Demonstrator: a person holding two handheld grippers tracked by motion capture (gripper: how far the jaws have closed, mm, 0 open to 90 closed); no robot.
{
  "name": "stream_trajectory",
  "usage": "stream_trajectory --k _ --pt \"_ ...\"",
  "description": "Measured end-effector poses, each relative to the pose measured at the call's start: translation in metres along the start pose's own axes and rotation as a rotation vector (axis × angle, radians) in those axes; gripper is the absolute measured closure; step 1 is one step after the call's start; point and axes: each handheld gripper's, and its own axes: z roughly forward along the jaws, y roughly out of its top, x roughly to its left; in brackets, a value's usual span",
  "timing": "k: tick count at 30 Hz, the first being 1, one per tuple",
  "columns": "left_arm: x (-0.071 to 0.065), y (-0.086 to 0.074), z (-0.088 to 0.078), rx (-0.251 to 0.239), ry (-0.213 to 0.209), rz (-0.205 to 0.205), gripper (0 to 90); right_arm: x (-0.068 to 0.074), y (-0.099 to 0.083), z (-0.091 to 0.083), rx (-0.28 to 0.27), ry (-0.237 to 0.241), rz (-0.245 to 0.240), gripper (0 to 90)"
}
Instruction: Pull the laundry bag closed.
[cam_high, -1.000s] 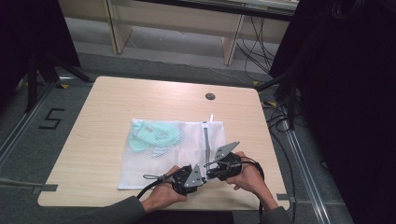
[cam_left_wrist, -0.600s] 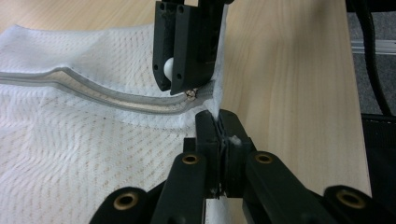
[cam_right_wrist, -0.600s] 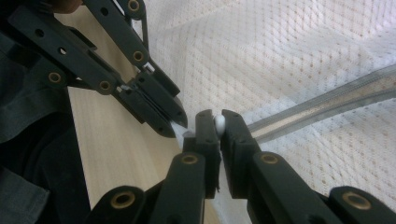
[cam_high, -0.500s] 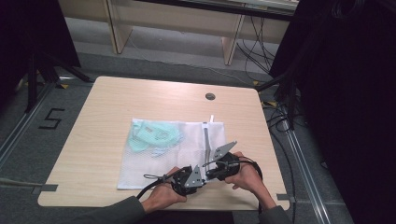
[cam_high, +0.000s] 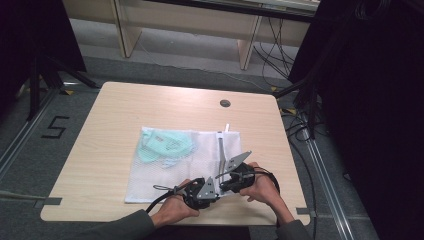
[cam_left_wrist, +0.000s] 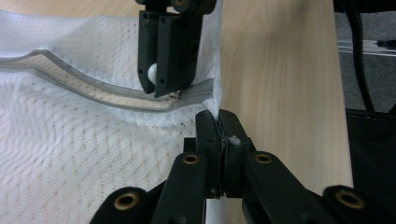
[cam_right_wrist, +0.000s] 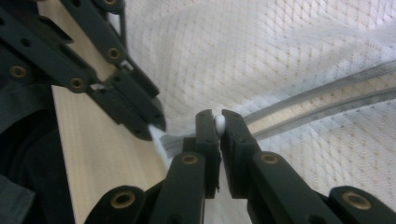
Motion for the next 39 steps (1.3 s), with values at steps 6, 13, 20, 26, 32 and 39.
stream_trajectory --k 6,13,20,26,32,39 --pt "0.0 0.001 -0.002 0.006 0.013 0.011 88.2 -0.003 0.0 0.002 -0.001 -0.011 0.003 86.5" --pt "-0.004 0.002 -0.002 0.017 -0.011 0.015 88.1 -0.007 -0.001 0.002 -0.004 -0.022 0.009 86.6" --pt "-0.005 0.002 -0.002 0.021 -0.021 0.017 88.2 -0.01 -0.001 0.004 -0.004 -0.035 0.009 86.5" --pt "-0.007 0.004 -0.002 0.034 -0.03 0.044 88.1 -0.013 -0.003 0.004 -0.009 -0.051 0.012 86.5" --pt "-0.01 0.003 0.0 0.015 -0.03 0.011 88.1 -0.014 -0.002 0.004 -0.004 -0.053 0.015 86.5" --pt "-0.011 0.005 -0.001 0.043 -0.044 0.056 88.2 -0.02 -0.002 0.005 -0.001 -0.06 0.003 86.5"
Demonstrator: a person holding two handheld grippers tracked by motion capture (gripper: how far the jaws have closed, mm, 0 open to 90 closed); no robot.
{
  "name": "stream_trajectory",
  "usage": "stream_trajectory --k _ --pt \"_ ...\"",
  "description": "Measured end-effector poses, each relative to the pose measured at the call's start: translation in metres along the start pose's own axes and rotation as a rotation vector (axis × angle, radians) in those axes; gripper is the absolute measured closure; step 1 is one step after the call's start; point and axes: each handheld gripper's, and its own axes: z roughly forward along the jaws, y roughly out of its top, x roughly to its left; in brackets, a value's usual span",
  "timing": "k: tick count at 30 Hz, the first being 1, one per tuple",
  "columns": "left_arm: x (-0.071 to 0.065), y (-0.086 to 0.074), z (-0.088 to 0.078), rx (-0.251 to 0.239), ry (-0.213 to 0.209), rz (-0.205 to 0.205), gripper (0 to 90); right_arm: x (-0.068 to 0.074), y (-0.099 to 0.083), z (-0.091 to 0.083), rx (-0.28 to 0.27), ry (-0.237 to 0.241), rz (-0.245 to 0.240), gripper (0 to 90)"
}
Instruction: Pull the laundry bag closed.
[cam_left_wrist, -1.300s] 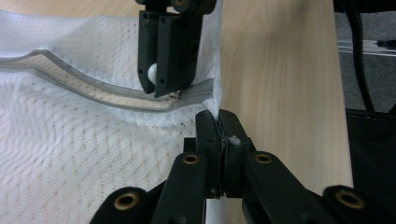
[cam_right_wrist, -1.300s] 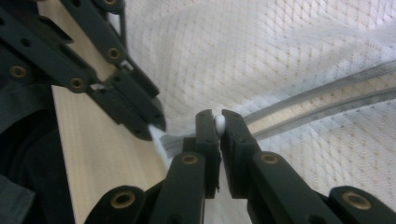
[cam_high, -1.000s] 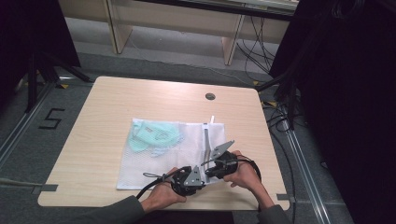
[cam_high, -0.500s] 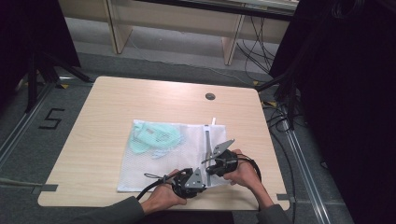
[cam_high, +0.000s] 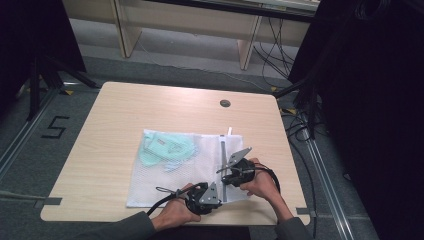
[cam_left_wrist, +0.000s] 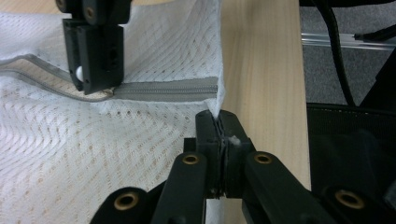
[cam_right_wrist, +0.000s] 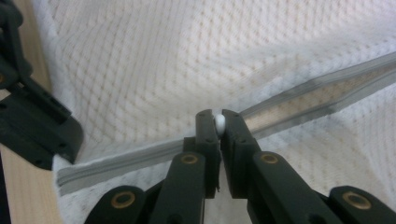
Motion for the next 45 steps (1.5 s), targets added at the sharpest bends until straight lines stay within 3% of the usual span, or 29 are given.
stream_trajectory --k 1,2,5,6,13,17,18,19,22,24,30,41,45 --pt "-0.002 0.0 0.002 -0.022 0.002 -0.033 88.2 0.0 0.0 0.0 0.0 0.0 0.0 86.5" --pt "0.0 0.0 0.001 0.006 0.003 0.003 88.2 -0.001 0.0 0.001 0.001 -0.004 0.0 86.5" --pt "-0.002 -0.001 0.002 -0.016 -0.003 -0.027 88.2 -0.004 0.0 0.002 -0.002 -0.007 -0.018 86.5" --pt "-0.003 0.0 0.002 -0.019 -0.001 -0.028 88.2 -0.003 0.0 0.002 0.0 -0.016 0.001 86.5" --pt "-0.002 0.0 0.002 -0.008 -0.007 -0.02 88.1 -0.009 0.001 0.004 -0.002 -0.006 -0.022 86.5" --pt "-0.003 0.0 0.002 -0.009 -0.006 -0.018 88.2 -0.011 0.003 0.004 0.004 -0.032 -0.005 86.6" --pt "-0.001 0.0 0.001 0.012 -0.015 0.006 88.1 -0.013 0.004 0.004 0.007 -0.032 -0.018 86.5" --pt "-0.004 0.0 0.003 -0.021 -0.009 -0.037 88.2 -0.013 0.003 0.004 0.009 -0.031 0.003 86.5" --pt "-0.003 0.0 0.002 -0.013 -0.011 -0.028 88.2 -0.016 0.003 0.005 0.003 -0.03 -0.014 86.5" --pt "-0.003 0.0 0.003 -0.014 -0.01 -0.027 88.2 -0.015 0.004 0.004 0.008 -0.036 0.015 86.5" --pt "-0.003 0.0 0.002 -0.012 -0.015 -0.033 88.2 -0.019 0.004 0.004 -0.007 -0.048 -0.013 86.5" --pt "-0.003 0.0 0.001 -0.003 -0.017 -0.018 88.3 -0.027 0.006 0.005 -0.017 -0.07 0.001 86.6" --pt "-0.005 0.0 0.002 -0.016 -0.014 -0.035 88.3 -0.029 0.006 0.004 -0.009 -0.074 0.005 86.6"
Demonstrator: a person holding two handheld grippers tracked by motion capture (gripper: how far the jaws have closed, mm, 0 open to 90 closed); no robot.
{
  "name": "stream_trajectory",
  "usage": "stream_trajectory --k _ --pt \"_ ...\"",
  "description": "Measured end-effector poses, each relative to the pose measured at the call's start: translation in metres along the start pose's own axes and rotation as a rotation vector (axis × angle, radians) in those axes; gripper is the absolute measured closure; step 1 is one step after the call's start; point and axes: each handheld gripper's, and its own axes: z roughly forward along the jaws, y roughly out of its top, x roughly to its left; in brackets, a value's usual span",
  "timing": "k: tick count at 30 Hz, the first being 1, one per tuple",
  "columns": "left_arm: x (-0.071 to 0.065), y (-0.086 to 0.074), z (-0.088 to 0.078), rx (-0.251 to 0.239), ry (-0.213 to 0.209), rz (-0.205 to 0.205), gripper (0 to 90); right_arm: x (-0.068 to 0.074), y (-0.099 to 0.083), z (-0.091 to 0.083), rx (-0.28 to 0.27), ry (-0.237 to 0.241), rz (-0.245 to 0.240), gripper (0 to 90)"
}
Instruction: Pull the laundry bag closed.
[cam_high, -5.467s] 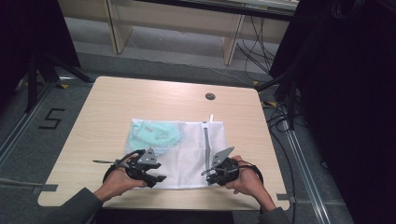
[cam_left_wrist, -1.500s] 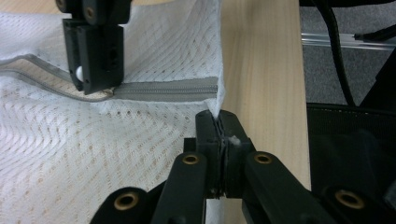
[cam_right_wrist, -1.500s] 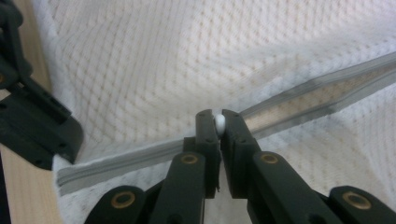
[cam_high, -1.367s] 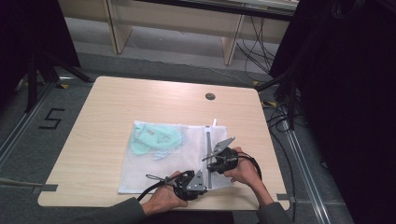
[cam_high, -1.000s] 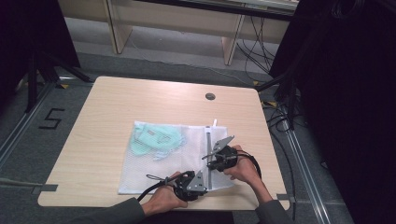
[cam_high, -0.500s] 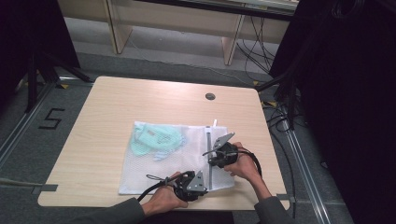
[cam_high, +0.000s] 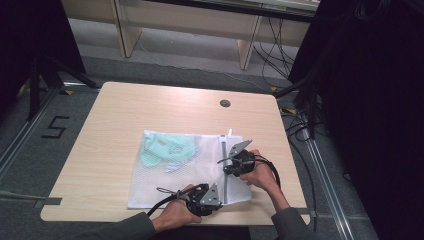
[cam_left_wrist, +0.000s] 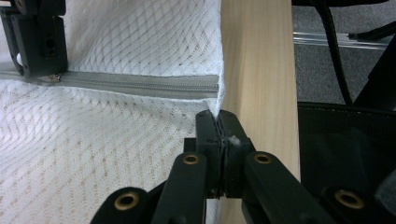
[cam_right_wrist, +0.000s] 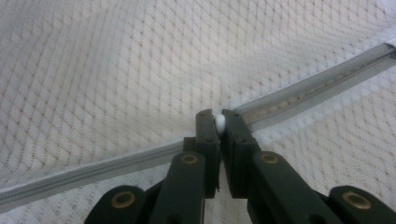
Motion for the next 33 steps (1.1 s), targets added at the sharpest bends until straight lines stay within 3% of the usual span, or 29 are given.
stream_trajectory --k 7,8,10,11,12,18,20,21,22,26,27,29,33 --pt "0.0 0.0 0.0 0.003 -0.003 0.004 88.4 -0.006 -0.001 0.001 -0.007 -0.005 0.009 86.5" --pt "0.001 0.001 0.0 0.004 -0.003 0.026 88.4 -0.006 -0.001 0.001 -0.007 -0.005 0.009 86.5" --pt "-0.001 0.0 0.0 0.004 -0.005 0.006 88.4 -0.006 0.0 0.001 -0.005 -0.013 0.007 86.6" --pt "0.002 0.001 -0.002 0.027 0.002 0.056 88.5 -0.008 0.001 0.0 -0.007 -0.016 0.008 86.5" --pt "-0.001 0.0 0.0 0.004 -0.001 0.011 88.5 -0.009 0.001 0.001 -0.008 -0.015 0.008 86.6" --pt "-0.002 0.001 0.0 0.003 -0.007 0.01 88.6 -0.011 0.001 0.003 -0.006 -0.025 0.038 86.5" --pt "-0.002 0.001 0.0 0.017 -0.006 0.041 88.6 -0.014 0.001 0.004 -0.015 -0.035 0.02 86.6" --pt "-0.004 0.0 0.001 0.009 -0.01 0.016 88.5 -0.014 0.001 0.003 -0.008 -0.034 0.04 86.6" --pt "-0.004 0.0 0.001 0.008 -0.005 0.03 88.6 -0.015 0.001 0.003 -0.01 -0.035 0.045 86.6" --pt "-0.005 0.0 0.002 0.013 -0.013 0.018 88.5 -0.016 0.001 0.004 -0.01 -0.043 0.045 86.5" --pt "-0.004 0.001 0.001 0.012 -0.01 0.035 88.5 -0.017 0.002 0.004 -0.016 -0.042 0.032 86.5" --pt "-0.004 0.0 0.002 0.01 -0.012 0.014 88.5 -0.017 0.002 0.004 -0.013 -0.046 0.046 86.5" --pt "-0.005 0.0 0.002 0.012 -0.014 0.017 88.5 -0.019 0.003 0.005 -0.026 -0.048 0.053 86.5"
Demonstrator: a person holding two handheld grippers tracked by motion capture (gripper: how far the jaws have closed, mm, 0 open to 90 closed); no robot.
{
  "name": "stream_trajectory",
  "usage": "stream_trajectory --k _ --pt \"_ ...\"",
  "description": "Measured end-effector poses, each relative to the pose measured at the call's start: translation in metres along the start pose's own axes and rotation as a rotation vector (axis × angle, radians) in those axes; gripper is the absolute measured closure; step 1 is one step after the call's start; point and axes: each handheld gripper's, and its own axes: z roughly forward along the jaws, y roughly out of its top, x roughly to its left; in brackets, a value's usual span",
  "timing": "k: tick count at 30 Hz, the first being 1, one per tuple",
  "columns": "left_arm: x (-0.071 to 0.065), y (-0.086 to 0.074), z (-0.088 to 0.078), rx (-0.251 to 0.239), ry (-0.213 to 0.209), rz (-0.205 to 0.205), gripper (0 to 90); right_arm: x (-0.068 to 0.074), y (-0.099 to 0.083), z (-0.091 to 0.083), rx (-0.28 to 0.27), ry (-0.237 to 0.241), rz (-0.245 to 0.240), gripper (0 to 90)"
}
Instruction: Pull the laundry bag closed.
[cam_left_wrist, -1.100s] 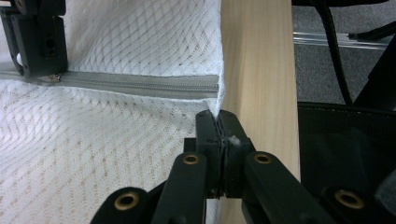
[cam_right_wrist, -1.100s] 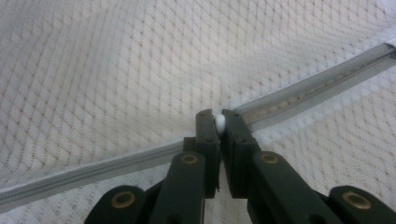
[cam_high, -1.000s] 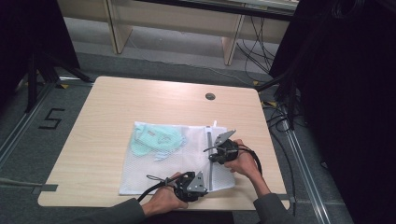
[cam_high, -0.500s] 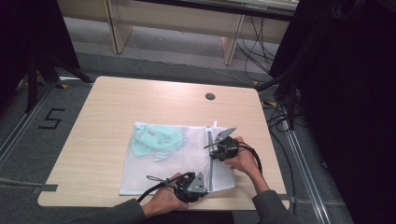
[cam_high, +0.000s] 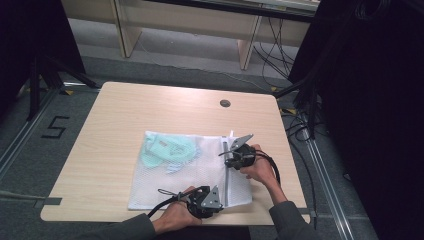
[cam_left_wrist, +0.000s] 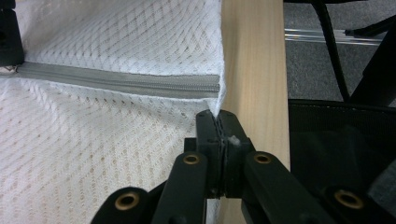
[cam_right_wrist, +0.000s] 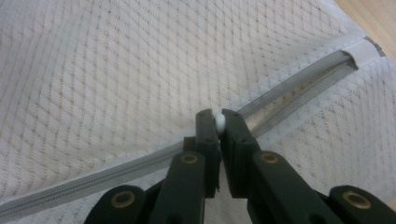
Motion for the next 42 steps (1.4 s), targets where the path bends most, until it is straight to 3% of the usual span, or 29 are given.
stream_trajectory --k 2,3,10,13,19,23,25,26,35,36,42 --pt "0.002 0.0 -0.001 0.027 -0.004 0.035 88.6 -0.001 0.0 0.0 0.008 -0.005 -0.004 86.6" --pt "-0.001 -0.001 0.001 -0.005 0.006 0.0 88.6 -0.002 0.001 0.001 0.009 -0.001 -0.001 86.5" --pt "0.0 0.001 0.0 -0.006 0.003 0.012 88.6 -0.007 0.002 0.002 -0.001 -0.02 0.01 86.6" --pt "-0.001 0.0 0.0 -0.006 -0.001 -0.004 88.6 -0.008 0.003 0.003 -0.003 -0.018 0.017 86.6" --pt "-0.001 0.001 -0.001 -0.005 -0.007 -0.006 88.6 -0.014 0.006 0.005 -0.007 -0.046 0.004 86.6" --pt "-0.002 0.001 0.0 -0.006 -0.008 -0.006 88.6 -0.017 0.006 0.005 -0.002 -0.026 0.008 86.6" --pt "-0.002 0.001 0.0 -0.01 -0.005 -0.008 88.6 -0.019 0.005 0.006 -0.016 -0.04 -0.013 86.6" --pt "-0.002 0.001 0.0 -0.01 -0.006 -0.012 88.6 -0.017 0.005 0.006 -0.016 -0.033 0.024 86.5" --pt "-0.004 0.001 0.001 -0.008 -0.022 -0.015 88.6 -0.024 0.009 0.007 -0.023 -0.059 -0.009 86.5" --pt "-0.004 0.001 0.001 -0.009 -0.023 -0.019 88.7 -0.024 0.009 0.008 -0.015 -0.065 0.014 86.6" --pt "-0.003 0.002 0.0 -0.006 -0.023 -0.013 88.7 -0.027 0.01 0.008 -0.021 -0.076 0.012 86.5"
